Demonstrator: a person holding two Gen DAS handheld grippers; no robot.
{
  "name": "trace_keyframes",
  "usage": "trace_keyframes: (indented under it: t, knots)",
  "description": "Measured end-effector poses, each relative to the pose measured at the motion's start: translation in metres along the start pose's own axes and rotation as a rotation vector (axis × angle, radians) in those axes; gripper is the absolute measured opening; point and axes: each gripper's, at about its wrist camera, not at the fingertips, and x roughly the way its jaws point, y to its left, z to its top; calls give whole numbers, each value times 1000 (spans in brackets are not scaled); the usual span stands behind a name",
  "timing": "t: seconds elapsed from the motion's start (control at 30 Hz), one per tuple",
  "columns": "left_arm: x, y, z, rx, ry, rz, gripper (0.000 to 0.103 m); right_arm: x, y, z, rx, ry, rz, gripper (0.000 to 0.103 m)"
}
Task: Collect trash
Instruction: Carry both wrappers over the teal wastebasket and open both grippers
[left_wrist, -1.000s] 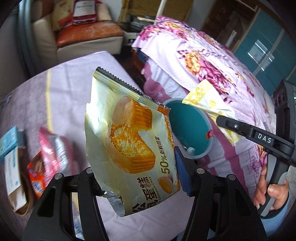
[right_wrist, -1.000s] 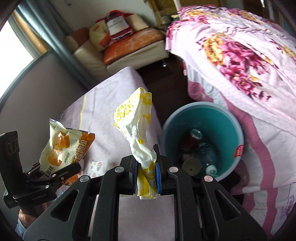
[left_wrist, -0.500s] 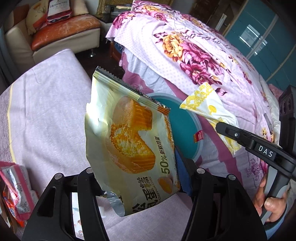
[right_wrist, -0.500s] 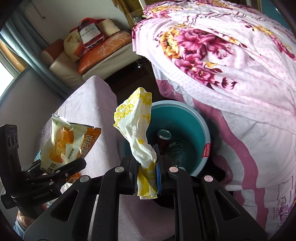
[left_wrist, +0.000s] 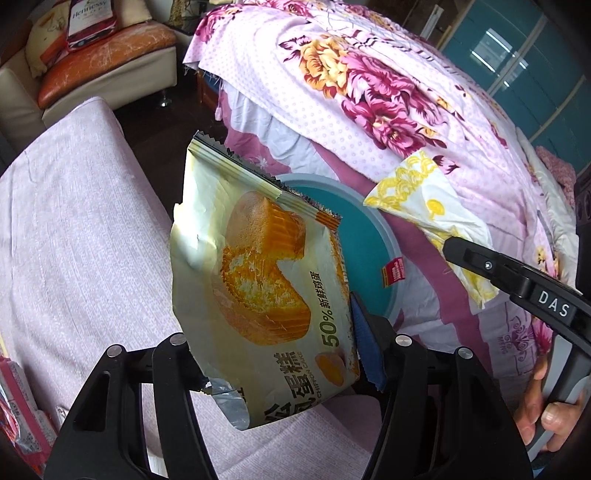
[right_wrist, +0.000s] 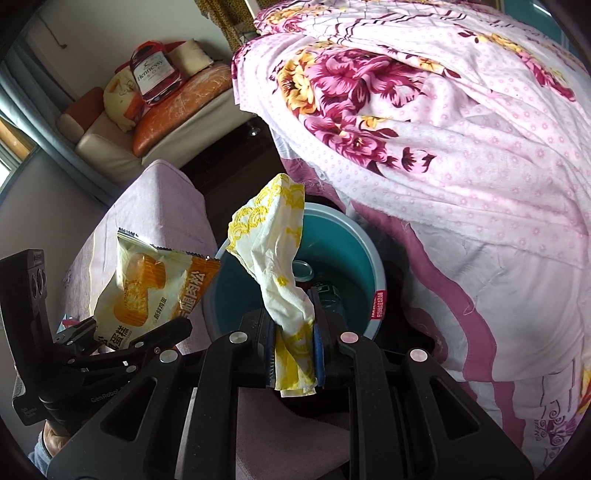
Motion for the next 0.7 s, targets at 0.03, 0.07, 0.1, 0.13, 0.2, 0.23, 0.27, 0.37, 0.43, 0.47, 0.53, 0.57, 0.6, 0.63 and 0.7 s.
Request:
trace_keyframes:
  t: [0.03, 0.07, 0.1, 0.13, 0.2, 0.23, 0.27, 0.37, 0.43, 0.47, 0.53, 0.57, 0.6, 0.63, 0.7]
  knots:
    - [1, 0, 2, 3, 2, 2, 63, 0, -1, 0, 3, 0, -1, 16]
    - [3, -1, 4, 4, 3, 1, 64, 0, -2, 1, 5, 1, -3, 16]
    - [4, 0, 5, 2, 2, -2, 67, 1, -2, 1, 6, 2, -4, 17]
    - [5, 0, 7, -2, 2, -7, 67, 1, -2, 1, 7, 2, -6, 17]
    - [8, 0, 9, -10, 9, -8, 76, 1, -2, 0, 9, 5, -8, 17]
    - [9, 1, 9, -15, 12, -5, 81, 2, -2, 1, 9, 7, -9, 17]
    - [8, 3, 9, -19, 7, -3, 89, 2, -2, 1, 9, 9, -11, 17]
    - [8, 6, 6, -29, 1, -1, 90, 5, -1, 2, 9, 12, -14, 17]
    - [8, 10, 5, -39, 11, -5, 90, 6, 0, 3, 9, 14, -14, 17]
    - [7, 12, 3, -43, 13, -6, 90, 7, 1, 3, 7, 15, -14, 17]
    - [4, 15, 0, -51, 12, -7, 90, 9, 3, 3, 3, 20, -14, 17]
    - [2, 16, -1, -53, 11, -7, 90, 10, 5, 3, 1, 23, -14, 17]
    - [0, 18, -3, -54, 8, -7, 90, 12, 6, 3, -1, 26, -13, 17]
    - [-2, 19, -5, -55, 7, -6, 90, 13, 8, 3, -3, 29, -13, 17]
    - [-5, 22, -8, -61, 6, -6, 90, 15, 11, 3, -8, 33, -11, 17]
